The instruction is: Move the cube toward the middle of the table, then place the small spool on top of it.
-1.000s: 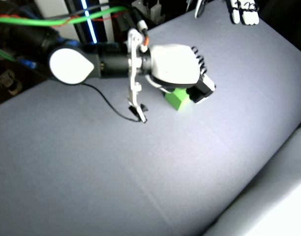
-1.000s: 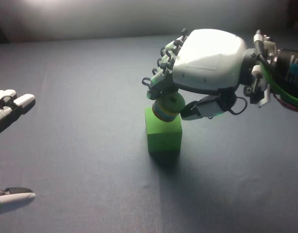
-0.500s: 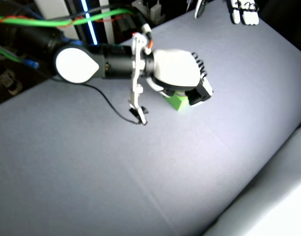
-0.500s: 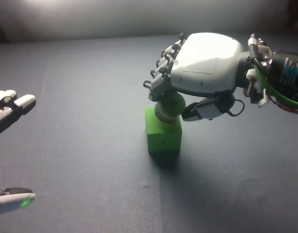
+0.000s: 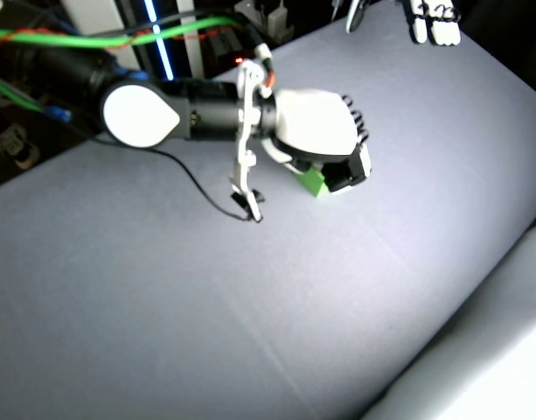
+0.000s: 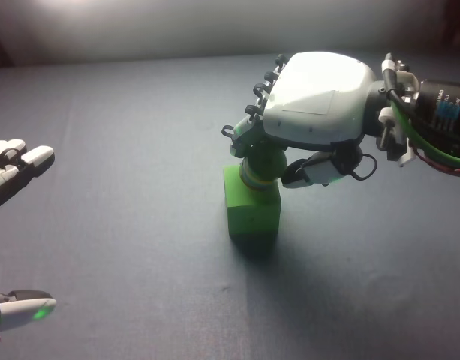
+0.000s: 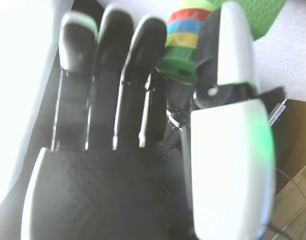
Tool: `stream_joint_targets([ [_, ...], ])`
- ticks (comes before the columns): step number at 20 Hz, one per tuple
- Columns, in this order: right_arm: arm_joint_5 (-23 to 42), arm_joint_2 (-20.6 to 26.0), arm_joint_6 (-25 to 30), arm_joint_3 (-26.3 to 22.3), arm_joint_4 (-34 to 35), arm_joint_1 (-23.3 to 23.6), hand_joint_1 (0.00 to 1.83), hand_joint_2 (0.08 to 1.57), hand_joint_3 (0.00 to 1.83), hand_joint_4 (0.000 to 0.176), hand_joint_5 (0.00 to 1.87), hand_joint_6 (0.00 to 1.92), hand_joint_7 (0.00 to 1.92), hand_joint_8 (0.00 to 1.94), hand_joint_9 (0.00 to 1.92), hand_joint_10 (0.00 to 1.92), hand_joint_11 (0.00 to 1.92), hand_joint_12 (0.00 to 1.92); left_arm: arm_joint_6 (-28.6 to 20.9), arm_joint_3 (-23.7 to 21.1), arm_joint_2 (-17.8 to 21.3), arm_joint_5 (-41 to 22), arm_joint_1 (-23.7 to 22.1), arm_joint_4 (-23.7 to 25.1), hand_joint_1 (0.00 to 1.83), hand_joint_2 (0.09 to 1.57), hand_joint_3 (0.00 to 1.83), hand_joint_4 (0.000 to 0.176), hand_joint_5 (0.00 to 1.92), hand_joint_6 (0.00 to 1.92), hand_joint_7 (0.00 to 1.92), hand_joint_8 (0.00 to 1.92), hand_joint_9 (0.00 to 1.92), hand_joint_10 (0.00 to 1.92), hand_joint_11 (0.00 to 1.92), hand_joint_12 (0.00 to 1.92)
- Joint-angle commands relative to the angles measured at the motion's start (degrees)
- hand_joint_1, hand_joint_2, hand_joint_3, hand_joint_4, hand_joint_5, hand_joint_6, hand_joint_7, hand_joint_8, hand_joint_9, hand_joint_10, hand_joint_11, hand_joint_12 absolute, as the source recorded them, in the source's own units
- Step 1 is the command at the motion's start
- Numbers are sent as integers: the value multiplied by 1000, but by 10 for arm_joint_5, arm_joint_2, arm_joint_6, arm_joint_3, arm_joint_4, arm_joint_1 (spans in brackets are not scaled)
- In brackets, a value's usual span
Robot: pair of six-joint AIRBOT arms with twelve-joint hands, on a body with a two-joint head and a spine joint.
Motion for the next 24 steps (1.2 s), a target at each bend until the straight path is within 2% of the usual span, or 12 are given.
stream_joint_targets([
  [1, 52, 1, -4, -1, 17, 10, 1179, 997, 0, 0, 880, 407, 947, 571, 962, 674, 739, 1305, -2, 2, -1, -70, -2, -3, 629, 932, 0, 129, 36, 5, 0, 0, 0, 0, 45, 24],
  [2, 51, 1, -4, -1, 17, 10, 1157, 968, 0, 0, 900, 160, 952, 301, 961, 554, 705, 1240, -2, 2, -1, -71, -2, -3, 632, 933, 0, 131, 31, 3, 0, 0, 0, 0, 44, 24],
  [5, 51, 1, -4, -1, 17, 10, 1113, 951, 0, 10, 827, 2, 914, 17, 950, 280, 613, 1175, -2, 2, -1, -71, -2, -3, 623, 937, 0, 131, 30, 3, 0, 0, 0, 0, 45, 27],
  [8, 51, 1, -4, -1, 17, 10, 1087, 926, 2, 103, 709, 0, 743, 0, 766, 515, 505, 1219, -2, 2, 0, -71, -2, -3, 624, 934, 0, 142, 23, 0, 0, 0, 0, 0, 36, 25],
  [13, 50, 1, -4, -1, 17, 10, 1082, 931, 2, 93, 664, 0, 709, 0, 640, 689, 416, 1224, -3, 2, 0, -72, -2, -3, 618, 934, 0, 132, 23, 0, 0, 0, 0, 0, 36, 29],
  [16, 49, 1, -4, -2, 17, 10, 1030, 937, 0, 78, 606, 0, 614, 0, 635, 239, 267, 1030, -3, 2, -1, -72, -2, -3, 613, 933, 0, 135, 29, 3, 0, 0, 0, 0, 34, 31],
  [18, 49, 1, -4, -7, 17, 10, 939, 909, 0, 105, 330, 0, 374, 0, 442, 24, 40, 1052, -4, 2, 0, -74, -2, -3, 636, 934, 0, 126, 21, 0, 0, 0, 0, 0, 29, 31],
  [20, 58, 10, -4, -21, 21, 10, 882, 855, 0, 171, 32, 0, 152, 0, 263, 0, 1, 970, -4, 3, 0, -77, -2, -3, 639, 933, 0, 137, 10, 3, 0, 0, 0, 0, 30, 14],
  [21, 69, 19, -4, -26, 27, 10, 849, 857, 0, 175, 6, 0, 53, 0, 180, 1, 0, 860, -4, 3, 0, -80, -2, -4, 642, 932, 0, 146, 19, 6, 0, 0, 0, 0, 27, 12],
  [22, 84, 35, -8, -35, 39, 10, 893, 879, 1, 176, 0, 0, 10, 0, 35, 3, 0, 440, -4, 3, 1, -84, -2, -5, 627, 936, 0, 146, 18, 5, 0, 0, 0, 0, 31, 14],
  [23, 101, 53, -13, -46, 55, 10, 918, 880, 0, 176, 0, 0, 1, 0, 19, 8, 0, 352, -4, 4, 2, -89, -2, -6, 644, 945, 4, 129, 9, 1, 0, 0, 0, 0, 16, 8],
  [24, 130, 88, -19, -61, 82, 8, 875, 890, 0, 176, 0, 0, 0, 0, 63, 5, 0, 612, -5, 6, 4, -100, -2, -9, 652, 944, 3, 147, 1, 0, 0, 0, 0, 0, 2, 1],
])
